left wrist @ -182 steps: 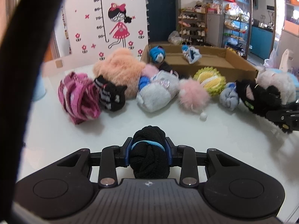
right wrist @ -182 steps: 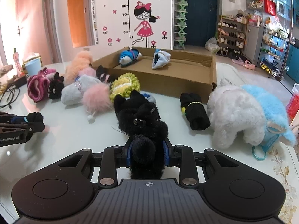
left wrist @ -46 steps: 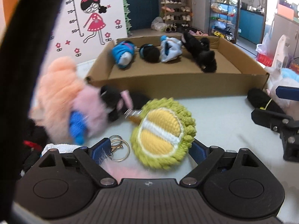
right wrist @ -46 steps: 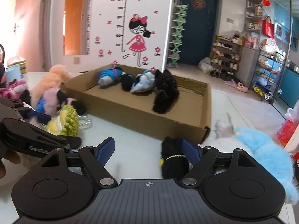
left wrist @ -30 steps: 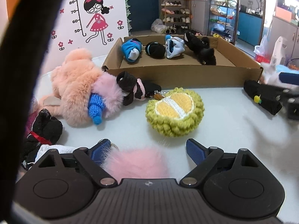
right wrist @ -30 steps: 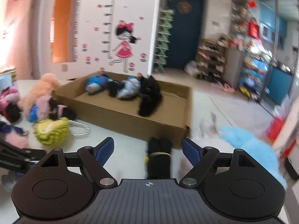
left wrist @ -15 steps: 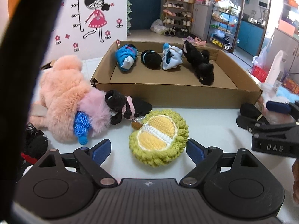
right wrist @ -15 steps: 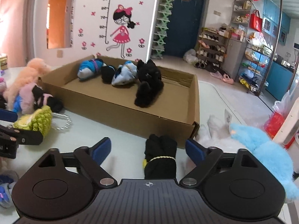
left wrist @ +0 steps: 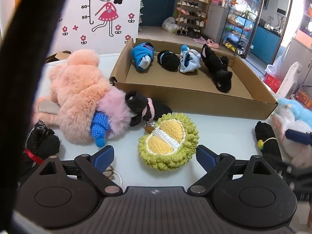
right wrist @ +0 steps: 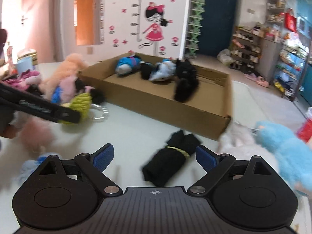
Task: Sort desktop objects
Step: 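Close the right tool on the black gold-banded sock and lift it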
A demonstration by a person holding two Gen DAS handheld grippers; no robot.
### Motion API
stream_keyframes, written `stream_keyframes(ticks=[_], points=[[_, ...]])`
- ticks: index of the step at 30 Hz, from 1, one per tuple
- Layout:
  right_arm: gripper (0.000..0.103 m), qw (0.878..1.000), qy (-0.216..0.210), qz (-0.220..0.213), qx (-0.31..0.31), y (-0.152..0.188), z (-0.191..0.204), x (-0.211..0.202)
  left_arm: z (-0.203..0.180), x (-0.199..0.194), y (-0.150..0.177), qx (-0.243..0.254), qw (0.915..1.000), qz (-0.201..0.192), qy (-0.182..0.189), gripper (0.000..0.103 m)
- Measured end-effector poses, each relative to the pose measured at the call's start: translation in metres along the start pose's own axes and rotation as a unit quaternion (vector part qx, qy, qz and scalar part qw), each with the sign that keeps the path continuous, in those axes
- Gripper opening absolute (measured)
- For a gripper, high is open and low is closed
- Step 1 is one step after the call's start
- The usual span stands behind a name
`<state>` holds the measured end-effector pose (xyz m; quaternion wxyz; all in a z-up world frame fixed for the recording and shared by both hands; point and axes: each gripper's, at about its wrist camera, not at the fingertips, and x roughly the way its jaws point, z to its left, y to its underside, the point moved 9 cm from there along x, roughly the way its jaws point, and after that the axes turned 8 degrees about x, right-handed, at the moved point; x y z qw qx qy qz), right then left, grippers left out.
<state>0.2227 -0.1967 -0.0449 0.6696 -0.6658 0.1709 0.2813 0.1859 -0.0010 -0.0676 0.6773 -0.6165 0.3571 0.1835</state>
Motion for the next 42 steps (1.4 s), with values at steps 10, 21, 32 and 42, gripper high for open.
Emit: stream_keyframes(ticks=[10,21,32,42], points=[[0.095,0.995,0.031,-0.081,0.045,-0.028,-0.022,-0.026,-0.001,-0.008,0.002,0.034,0.9993,-0.017,0.004,0.087],[0.096,0.996,0.056,-0.026,0.056,-0.009,0.001,0.004,-0.016,-0.016,-0.016,0.137,0.9871,-0.079,-0.025,0.087],[0.096,0.995,0.064,-0.002,0.077,-0.001,0.001,0.018,-0.047,-0.01,-0.012,0.279,0.9542,-0.103,-0.034,0.102],[0.092,0.993,0.065,0.03,0.095,0.006,-0.006,0.041,-0.042,0.024,-0.006,0.262,0.964,-0.042,-0.02,0.102]])
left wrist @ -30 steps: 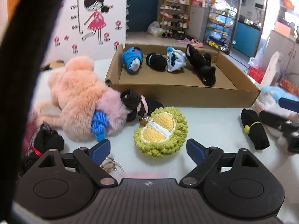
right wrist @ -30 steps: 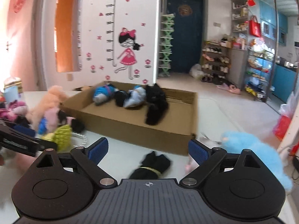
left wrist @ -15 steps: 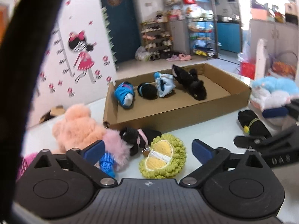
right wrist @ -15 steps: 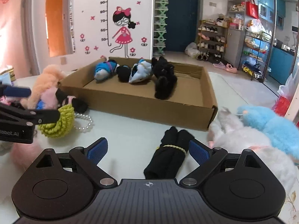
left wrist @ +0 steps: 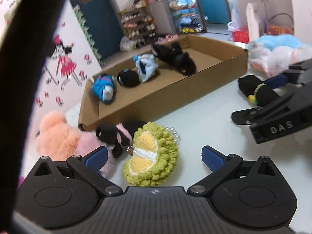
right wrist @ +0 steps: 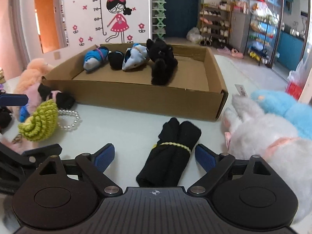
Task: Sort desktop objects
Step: 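Close the right tool on the black gold-banded sock and lift it, then grasp the yellow-green durian plush with left tool while right tool holds the sock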
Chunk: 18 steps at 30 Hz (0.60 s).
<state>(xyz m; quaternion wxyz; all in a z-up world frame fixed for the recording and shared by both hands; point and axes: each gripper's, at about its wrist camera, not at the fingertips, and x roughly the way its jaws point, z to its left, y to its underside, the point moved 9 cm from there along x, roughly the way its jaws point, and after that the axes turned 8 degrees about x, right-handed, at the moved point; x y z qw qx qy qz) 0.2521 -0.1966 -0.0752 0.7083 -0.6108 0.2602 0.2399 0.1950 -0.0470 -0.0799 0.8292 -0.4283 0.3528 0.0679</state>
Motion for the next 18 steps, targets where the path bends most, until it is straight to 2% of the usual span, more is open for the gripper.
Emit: stream_keyframes(ticks=[4,7,10,12,13,15,18], points=[[0.087,1.0,0.007,-0.002,-0.005,0.0,0.0,0.0,0.003,0.008,0.005,-0.028,0.9993,0.017,0.019,0.102],[0.085,1.0,0.008,-0.003,-0.004,-0.002,-0.002,0.001,0.005,0.011,0.005,-0.039,0.9989,0.02,0.019,0.102],[0.083,1.0,0.007,-0.005,-0.005,-0.004,-0.002,0.003,0.004,0.012,0.002,-0.043,0.9985,0.021,0.028,0.09],[0.08,1.0,0.006,-0.005,-0.006,-0.005,-0.003,0.003,0.004,0.012,0.001,-0.051,0.9979,0.02,0.035,0.072],[0.078,1.0,0.005,-0.005,-0.006,-0.006,-0.003,0.003,0.005,0.013,0.0,-0.057,0.9974,0.021,0.038,0.07],[0.071,1.0,0.003,-0.006,-0.006,-0.007,-0.003,0.003,0.007,0.014,0.0,-0.071,0.9963,0.022,0.043,0.057],[0.055,1.0,0.001,-0.008,-0.009,-0.008,-0.002,0.002,0.011,0.015,0.002,-0.093,0.9941,0.023,0.051,0.052]])
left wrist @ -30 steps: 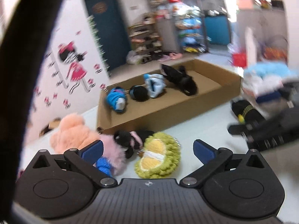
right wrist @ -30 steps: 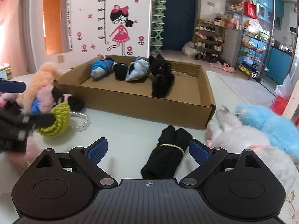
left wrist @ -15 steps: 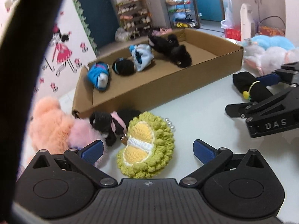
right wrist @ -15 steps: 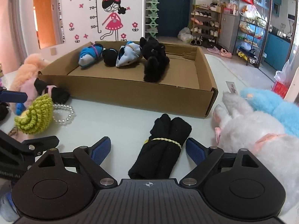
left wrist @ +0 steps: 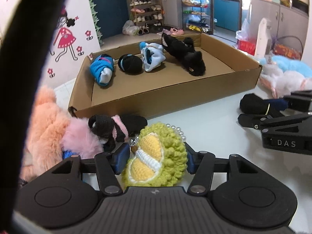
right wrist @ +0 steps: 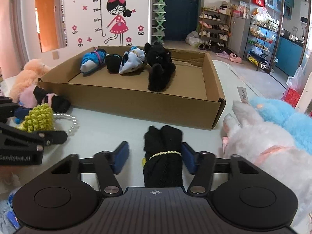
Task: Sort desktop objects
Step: 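Grasp the yellow-green durian plush with left tool while right tool holds the sock, then carry the durian plush and black sock up over the cardboard box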
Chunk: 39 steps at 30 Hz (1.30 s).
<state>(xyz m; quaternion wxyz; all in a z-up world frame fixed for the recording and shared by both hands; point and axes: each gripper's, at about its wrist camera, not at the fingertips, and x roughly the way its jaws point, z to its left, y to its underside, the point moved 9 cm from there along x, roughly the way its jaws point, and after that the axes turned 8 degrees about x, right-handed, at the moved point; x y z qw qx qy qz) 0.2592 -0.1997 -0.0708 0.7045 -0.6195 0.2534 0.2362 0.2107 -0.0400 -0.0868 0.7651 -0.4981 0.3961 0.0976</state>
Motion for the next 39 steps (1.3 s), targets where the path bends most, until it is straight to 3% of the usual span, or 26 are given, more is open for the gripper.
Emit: stream_keyframes(ticks=[1,2,8,13,15,29,39], points=[[0.047,1.0,-0.001,0.0,-0.001,0.0,0.001,-0.001,0.001,-0.001,0.002,-0.008,1.0,0.001,0.0,0.052],[0.045,1.0,-0.002,-0.001,-0.004,0.0,0.002,-0.001,0.002,-0.002,0.003,-0.014,0.9999,0.001,-0.001,0.051],[0.043,1.0,-0.004,-0.005,-0.013,0.001,0.004,-0.003,0.008,-0.009,0.011,-0.056,0.9984,-0.002,-0.008,0.049],[0.042,1.0,-0.005,-0.006,-0.02,0.002,0.005,-0.006,0.013,-0.019,0.015,-0.11,0.9939,-0.003,0.008,0.045],[0.042,1.0,-0.007,-0.006,-0.02,0.003,0.005,-0.008,0.012,-0.023,0.015,-0.121,0.9925,-0.005,0.015,0.037],[0.042,1.0,-0.026,-0.015,-0.009,0.004,-0.001,-0.026,-0.005,-0.056,0.006,-0.124,0.9914,-0.037,0.019,0.037],[0.042,0.995,-0.089,-0.013,0.046,-0.002,-0.003,-0.048,-0.002,-0.093,-0.006,-0.11,0.9923,-0.057,0.002,0.037]])
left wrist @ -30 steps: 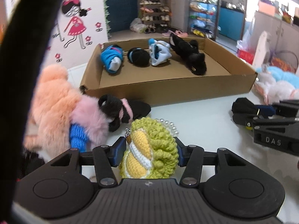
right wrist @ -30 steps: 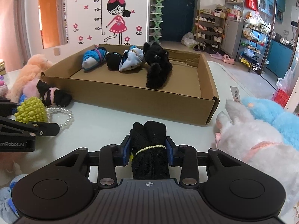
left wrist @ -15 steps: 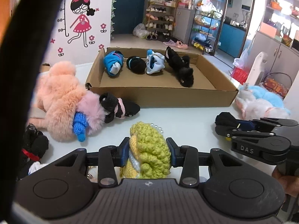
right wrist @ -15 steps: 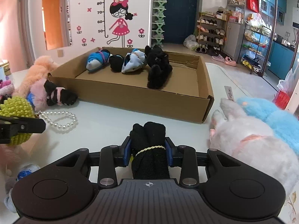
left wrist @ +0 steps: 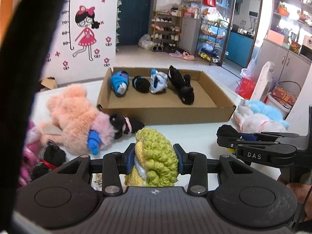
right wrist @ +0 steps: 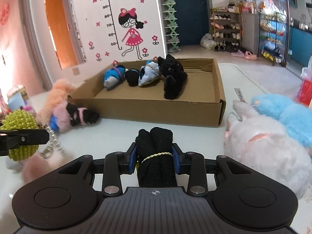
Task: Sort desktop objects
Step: 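Carry the durian plush and black sock up over the cardboard box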
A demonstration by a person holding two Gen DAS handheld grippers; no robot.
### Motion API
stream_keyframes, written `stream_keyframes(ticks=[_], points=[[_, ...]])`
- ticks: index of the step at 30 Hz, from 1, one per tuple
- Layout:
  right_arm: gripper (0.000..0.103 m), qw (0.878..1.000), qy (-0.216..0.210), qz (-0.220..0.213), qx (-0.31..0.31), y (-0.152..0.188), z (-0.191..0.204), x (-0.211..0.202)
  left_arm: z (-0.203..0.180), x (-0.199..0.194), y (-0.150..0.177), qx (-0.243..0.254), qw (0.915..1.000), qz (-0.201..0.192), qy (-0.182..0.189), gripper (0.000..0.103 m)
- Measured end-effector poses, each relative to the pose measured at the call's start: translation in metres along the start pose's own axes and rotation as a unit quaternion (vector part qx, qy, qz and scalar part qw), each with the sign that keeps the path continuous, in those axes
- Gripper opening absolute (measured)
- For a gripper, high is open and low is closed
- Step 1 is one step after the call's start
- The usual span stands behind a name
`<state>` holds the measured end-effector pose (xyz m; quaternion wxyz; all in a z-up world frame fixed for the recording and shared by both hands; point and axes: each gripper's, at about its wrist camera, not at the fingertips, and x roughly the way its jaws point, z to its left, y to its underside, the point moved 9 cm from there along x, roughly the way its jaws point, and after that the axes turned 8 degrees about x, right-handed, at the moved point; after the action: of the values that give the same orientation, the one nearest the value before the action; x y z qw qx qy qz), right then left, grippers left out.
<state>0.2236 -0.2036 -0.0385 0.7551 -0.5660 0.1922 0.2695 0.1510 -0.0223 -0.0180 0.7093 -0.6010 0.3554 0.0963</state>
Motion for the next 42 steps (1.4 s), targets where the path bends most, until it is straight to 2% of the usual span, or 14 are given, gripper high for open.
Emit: stream_keyframes(ticks=[7,14,22,28,32,42], points=[[0.042,0.999,-0.021,-0.02,0.015,-0.021,0.007,-0.02,0.002,-0.004,-0.019,-0.004,0.9999,-0.009,0.003,0.037],[0.042,0.998,-0.027,-0.053,0.024,-0.07,0.005,-0.046,-0.002,0.0,-0.056,-0.003,0.9996,-0.023,0.017,0.037],[0.042,0.997,-0.018,-0.073,0.013,-0.122,0.001,-0.058,-0.005,0.023,-0.092,0.001,0.9998,-0.012,0.018,0.037],[0.042,0.997,-0.011,-0.075,-0.002,-0.159,-0.003,-0.041,0.003,0.047,-0.122,0.004,0.9997,-0.022,0.014,0.037],[0.042,0.997,-0.009,-0.075,-0.017,-0.181,-0.002,-0.019,0.01,0.077,-0.14,0.007,0.9997,-0.021,0.013,0.037],[0.042,0.997,0.01,-0.052,-0.055,-0.198,-0.013,0.056,0.036,0.157,-0.148,-0.008,0.9998,-0.005,0.017,0.037]])
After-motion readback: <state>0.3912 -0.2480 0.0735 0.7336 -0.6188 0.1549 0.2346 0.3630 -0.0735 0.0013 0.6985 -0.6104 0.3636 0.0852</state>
